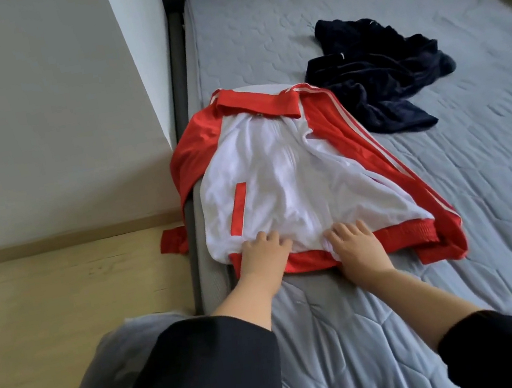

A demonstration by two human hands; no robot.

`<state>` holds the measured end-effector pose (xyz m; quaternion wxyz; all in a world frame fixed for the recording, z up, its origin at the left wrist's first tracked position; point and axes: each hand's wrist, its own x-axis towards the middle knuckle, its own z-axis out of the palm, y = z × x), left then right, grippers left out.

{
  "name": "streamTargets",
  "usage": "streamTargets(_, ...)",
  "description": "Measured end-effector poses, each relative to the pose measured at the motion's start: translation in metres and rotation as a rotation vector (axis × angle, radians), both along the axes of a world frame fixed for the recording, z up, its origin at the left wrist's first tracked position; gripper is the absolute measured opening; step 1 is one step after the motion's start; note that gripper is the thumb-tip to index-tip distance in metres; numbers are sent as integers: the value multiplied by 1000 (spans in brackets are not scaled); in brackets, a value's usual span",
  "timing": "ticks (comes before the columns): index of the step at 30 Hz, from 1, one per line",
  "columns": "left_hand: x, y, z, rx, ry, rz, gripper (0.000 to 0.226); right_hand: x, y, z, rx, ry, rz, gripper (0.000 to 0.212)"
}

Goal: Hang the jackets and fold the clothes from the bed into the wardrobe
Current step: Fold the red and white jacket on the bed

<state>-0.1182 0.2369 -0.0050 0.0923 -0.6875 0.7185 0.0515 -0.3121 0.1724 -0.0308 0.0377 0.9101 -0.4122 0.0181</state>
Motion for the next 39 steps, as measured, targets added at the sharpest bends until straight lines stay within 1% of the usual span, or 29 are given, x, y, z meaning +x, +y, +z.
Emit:
streamTargets(1,3,-1,1,-27,56,28,45,4,-3,3,48,2,-7,29)
streamTargets(3,11,-6,10,-20,239,116,34,12,-10,14,152,-39,-76,16)
streamTargets(5,24,-12,23,1,361,136,19,13,-15,24,127,-153,-150,19)
streamTargets(6,30,-15,30,-40,366,114,11,12,-17,28,66,-241,-135,24)
streamTargets(8,36,-20,41,-239,297,20,12,11,-13,35,-102,-416,-31,29)
streamTargets(9,34,-22,44,-331,258,-43,18,10,-11,37,-150,-431,33,24)
streamTargets(10,30,-23,47,-366,215,-95,23,10,-10,36,-129,-372,77,17)
streamTargets(11,24,-21,46,-324,179,-114,27,9,-8,34,-45,-274,85,12)
streamTargets(12,19,-19,42,-210,134,-89,29,7,-6,30,104,-150,65,13)
streamTargets(13,16,-17,36,-45,72,-42,30,3,-3,25,272,-56,44,19)
streamTargets(14,13,-14,30,123,16,0,31,-1,-1,21,428,-39,15,25)
streamTargets(15,13,-12,24,249,-23,19,33,-5,1,20,562,-104,-33,28)
streamTargets(16,10,-11,19,303,-42,10,38,-9,3,22,666,-222,-103,29)
streamTargets(17,10,-10,14,286,-42,-15,45,-10,1,25,732,-372,-194,28)
streamTargets(18,6,-9,11,219,-17,-49,54,-12,-2,27,759,-533,-318,27)
streamTargets(19,0,-8,8,138,21,-78,61,-14,-6,29,718,-663,-448,28)
streamTargets(21,-15,-6,1,29,78,-137,72,-24,-17,33,482,-807,-700,33)
streamTargets(23,-29,-6,-5,21,75,-186,80,-43,-27,36,300,-903,-967,45)
streamTargets(24,-35,-6,-7,34,68,-198,81,-56,-32,34,258,-899,-1092,51)
streamTargets(25,-39,-7,-9,48,68,-204,80,-68,-38,32,263,-844,-1194,55)
streamTargets(26,-42,-7,-10,61,73,-210,80,-80,-43,28,319,-766,-1266,53)
streamTargets(28,-44,-7,-11,87,83,-207,80,-96,-49,22,549,-674,-1322,30)
streamTargets(29,-43,-7,-12,102,79,-203,80,-100,-49,23,650,-655,-1328,23)
streamTargets(30,-42,-7,-13,114,76,-198,80,-105,-50,23,679,-647,-1338,21)
streamTargets(31,-41,-7,-14,122,75,-192,80,-107,-52,25,625,-653,-1355,17)
streamTargets(32,-41,-7,-14,131,77,-183,80,-110,-55,25,500,-700,-1367,19)
streamTargets(35,-45,-7,-16,150,108,-143,78,-123,-66,48,49,-951,-1322,26)
streamTargets(37,-47,-7,-18,163,131,-112,78,-138,-87,73,-96,-1044,-1280,28)
streamTargets(39,-49,-7,-19,175,144,-93,80,-154,-111,96,-148,-1118,-1271,35)
